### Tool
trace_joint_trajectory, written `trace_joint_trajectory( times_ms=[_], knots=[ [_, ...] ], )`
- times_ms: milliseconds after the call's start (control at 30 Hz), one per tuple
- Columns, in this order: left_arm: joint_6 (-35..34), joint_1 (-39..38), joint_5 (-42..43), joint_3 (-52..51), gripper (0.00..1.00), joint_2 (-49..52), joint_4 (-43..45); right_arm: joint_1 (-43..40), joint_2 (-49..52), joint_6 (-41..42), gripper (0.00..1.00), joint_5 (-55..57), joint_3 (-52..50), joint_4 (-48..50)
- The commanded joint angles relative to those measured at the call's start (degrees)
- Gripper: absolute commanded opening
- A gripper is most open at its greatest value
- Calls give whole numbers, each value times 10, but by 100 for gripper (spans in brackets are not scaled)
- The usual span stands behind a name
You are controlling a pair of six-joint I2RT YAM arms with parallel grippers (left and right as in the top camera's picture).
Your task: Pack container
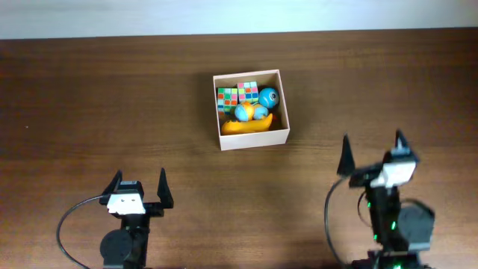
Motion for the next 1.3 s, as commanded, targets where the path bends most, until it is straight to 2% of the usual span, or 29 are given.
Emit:
trace_joint_trajectory(
  times_ms=[0,233,633,1267],
  knots=[
    [11,-3,8,-1,99,-5,-1,-2,-70,-5,99,-6,-52,-8],
    [11,-3,8,-1,99,-5,-1,-2,-142,-1,99,-19,-86,-73],
    [11,-3,8,-1,99,-5,-1,-1,-188,-1,99,-19,-93,-230],
    [11,-3,8,-1,99,-5,-1,-1,-188,-1,99,-21,-93,-229]
  ],
)
